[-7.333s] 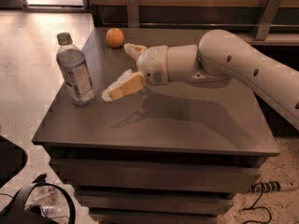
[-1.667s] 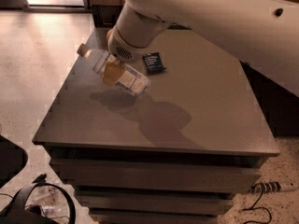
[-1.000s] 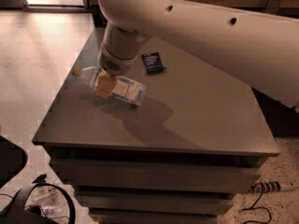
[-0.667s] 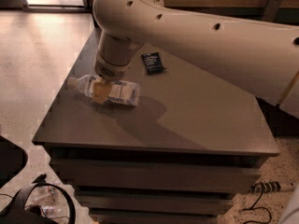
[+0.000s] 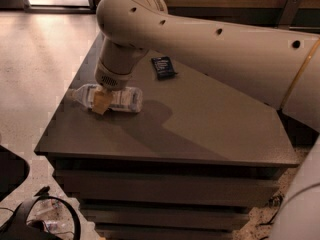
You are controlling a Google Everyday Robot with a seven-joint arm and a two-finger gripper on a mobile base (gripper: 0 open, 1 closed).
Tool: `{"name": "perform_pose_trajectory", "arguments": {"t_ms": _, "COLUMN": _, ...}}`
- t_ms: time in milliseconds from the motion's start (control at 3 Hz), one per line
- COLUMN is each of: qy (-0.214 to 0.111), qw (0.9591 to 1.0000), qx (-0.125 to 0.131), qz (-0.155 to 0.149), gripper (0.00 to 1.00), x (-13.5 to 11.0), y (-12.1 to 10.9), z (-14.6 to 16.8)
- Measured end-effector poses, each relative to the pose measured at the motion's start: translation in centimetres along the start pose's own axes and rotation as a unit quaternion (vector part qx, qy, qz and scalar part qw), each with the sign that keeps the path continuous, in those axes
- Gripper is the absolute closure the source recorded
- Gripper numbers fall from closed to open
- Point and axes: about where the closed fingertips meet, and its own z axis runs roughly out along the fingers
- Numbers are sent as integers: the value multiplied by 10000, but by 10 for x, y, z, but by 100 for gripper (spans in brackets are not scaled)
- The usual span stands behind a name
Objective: Knock blue plastic bottle over
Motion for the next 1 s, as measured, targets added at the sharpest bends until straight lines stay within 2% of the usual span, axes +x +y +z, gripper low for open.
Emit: {"name": "perform_pose_trajectory", "arguments": {"t_ms": 1000, "qy": 2, "qw": 10000, "qx": 1, "qz": -19, "gripper": 14, "x": -1, "y": 2, "z": -1}}
